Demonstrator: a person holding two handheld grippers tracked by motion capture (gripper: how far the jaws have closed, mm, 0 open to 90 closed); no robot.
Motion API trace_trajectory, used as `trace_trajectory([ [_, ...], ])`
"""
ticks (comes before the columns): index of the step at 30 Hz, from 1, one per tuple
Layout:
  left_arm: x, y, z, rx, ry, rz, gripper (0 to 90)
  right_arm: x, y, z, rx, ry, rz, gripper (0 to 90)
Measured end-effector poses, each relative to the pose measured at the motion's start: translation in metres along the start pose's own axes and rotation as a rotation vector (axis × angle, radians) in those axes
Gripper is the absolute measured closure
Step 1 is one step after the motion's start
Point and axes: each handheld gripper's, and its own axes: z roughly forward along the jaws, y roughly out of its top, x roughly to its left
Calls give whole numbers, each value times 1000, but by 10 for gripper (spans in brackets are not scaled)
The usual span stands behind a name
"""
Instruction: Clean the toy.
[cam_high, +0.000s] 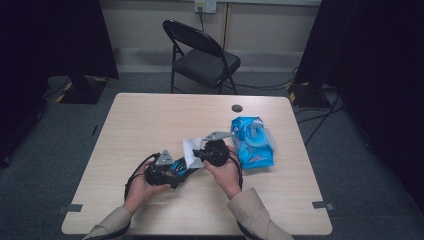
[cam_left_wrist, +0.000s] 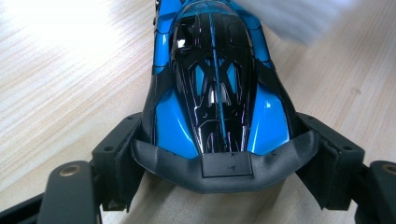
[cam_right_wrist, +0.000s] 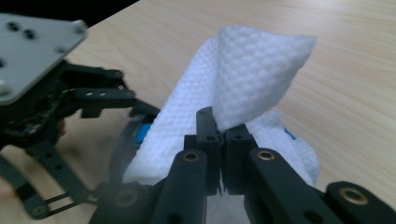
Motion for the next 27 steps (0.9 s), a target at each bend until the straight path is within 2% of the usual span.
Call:
trace_trajectory([
  [6,0,0,0,0,-1,1,242,22,-8,8,19,64,-29,882],
  [7,1,0,0,1,10,11,242,24,-10,10,23,68,-36,882],
  [12,0,0,0,-4,2,-1,241,36,-23,31,74,83,-71,881],
  [18,0,0,0,0,2,1,241,36,-26,35,66,107,-69,881],
  [21,0,0,0,-4,1,-3,241,37,-25,35,76,93,-82,881],
  [25,0,0,0,-1,2,2,241,36,-24,35,79,93,-71,881],
  [27,0,0,0,-1,2,2,241,34,-23,34,83,87,-89,881],
])
